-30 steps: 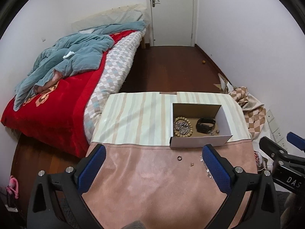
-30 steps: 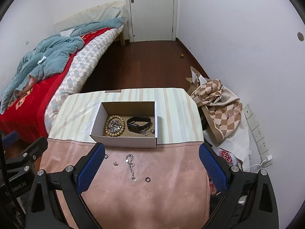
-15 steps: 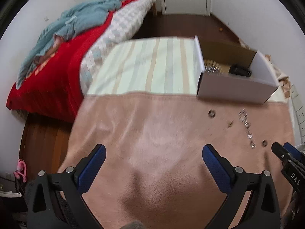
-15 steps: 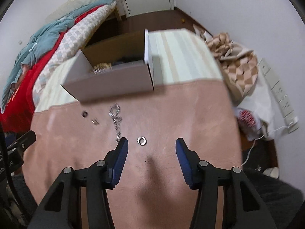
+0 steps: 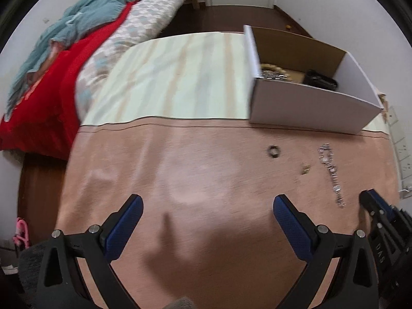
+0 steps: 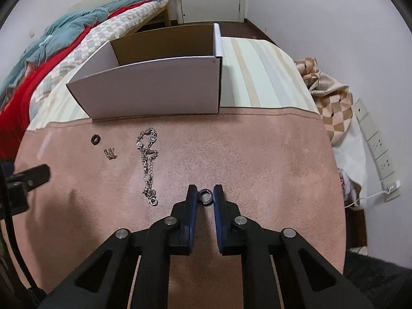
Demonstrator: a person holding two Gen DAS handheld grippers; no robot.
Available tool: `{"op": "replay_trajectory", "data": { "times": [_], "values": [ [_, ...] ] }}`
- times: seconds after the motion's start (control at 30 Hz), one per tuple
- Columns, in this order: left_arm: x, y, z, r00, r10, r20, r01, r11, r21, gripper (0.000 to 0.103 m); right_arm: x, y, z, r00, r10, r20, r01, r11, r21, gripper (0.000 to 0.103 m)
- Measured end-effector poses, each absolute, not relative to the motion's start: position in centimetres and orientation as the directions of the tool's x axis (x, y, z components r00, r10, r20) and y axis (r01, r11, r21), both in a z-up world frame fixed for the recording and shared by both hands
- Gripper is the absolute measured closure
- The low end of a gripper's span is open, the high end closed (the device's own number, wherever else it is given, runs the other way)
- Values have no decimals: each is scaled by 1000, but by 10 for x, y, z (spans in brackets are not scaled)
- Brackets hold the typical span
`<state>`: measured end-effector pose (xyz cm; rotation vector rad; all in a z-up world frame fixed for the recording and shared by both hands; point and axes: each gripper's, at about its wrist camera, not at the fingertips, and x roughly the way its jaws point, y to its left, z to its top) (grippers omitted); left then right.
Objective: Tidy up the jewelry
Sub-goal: 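Grasp the small black ring with the right tool while the left tool grasps the gold earring, then lower the ring and earring into the white box while both tools open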
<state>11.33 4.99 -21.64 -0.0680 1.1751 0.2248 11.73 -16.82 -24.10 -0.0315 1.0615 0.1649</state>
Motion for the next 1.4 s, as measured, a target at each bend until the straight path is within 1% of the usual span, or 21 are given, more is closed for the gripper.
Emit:
{"op": "replay_trajectory", "data": {
  "times": [0.17, 0.23, 0.3, 0.33, 0.4, 0.47, 0.5, 0.53, 0.57, 0.6, 0.63, 0.7, 0.73, 1.13, 1.3, 1.4],
  "values": [
    [129, 28, -223, 374, 69, -925, -186, 983, -2, 1, 121, -186, -239, 478, 114, -871, -96, 992, 77, 90],
    [135, 18, -227, 375, 48, -926, -169, 986, -17, 6, 123, -191, -239, 481, 109, -870, -83, 993, 78, 90],
    [139, 10, -231, 372, 37, -928, -151, 988, -21, 20, 124, -196, -238, 482, 102, -870, -71, 994, 78, 90],
    [141, 4, -234, 370, 21, -929, -133, 991, -31, 23, 125, -198, -238, 481, 99, -871, -65, 995, 77, 90],
    [143, -2, -237, 366, 18, -930, -121, 992, -28, 38, 126, -202, -238, 484, 92, -870, -53, 996, 75, 90],
    [144, -11, -238, 377, 22, -926, -101, 995, -18, 47, 127, -206, -237, 485, 87, -870, -45, 996, 75, 90],
    [144, -14, -237, 386, 21, -922, -92, 996, -16, 54, 127, -207, -237, 486, 83, -870, -41, 997, 72, 90],
    [144, -17, -237, 392, 21, -920, -84, 996, -13, 57, 127, -209, -237, 486, 81, -870, -35, 997, 73, 90],
    [145, -19, -236, 400, 25, -916, -75, 997, -6, 68, 127, -210, -237, 486, 79, -870, -30, 997, 73, 90],
    [145, -21, -236, 405, 23, -914, -71, 997, -7, 78, 128, -212, -237, 486, 76, -871, -27, 997, 72, 90],
    [145, -21, -236, 409, 18, -912, -68, 998, -11, 81, 128, -214, -237, 486, 73, -871, -22, 997, 71, 90],
    [145, -23, -235, 414, 15, -910, -61, 998, -11, 95, 128, -214, -237, 486, 70, -871, -17, 997, 70, 90],
    [145, -23, -234, 415, 12, -910, -58, 998, -13, 97, 128, -214, -237, 487, 67, -871, -14, 998, 69, 90],
    [138, -16, -222, 442, -13, -897, -48, 998, -38, 98, 124, -208, -216, 522, 87, -849, -16, 996, 92, 90],
    [131, -13, -196, 473, -45, -880, -30, 997, -67, 98, 123, -206, -196, 543, 125, -830, -29, 991, 130, 90],
    [134, -6, -176, 488, -75, -869, -28, 994, -101, 98, 125, -203, -174, 563, 168, -809, -52, 984, 169, 90]
  ]
}}
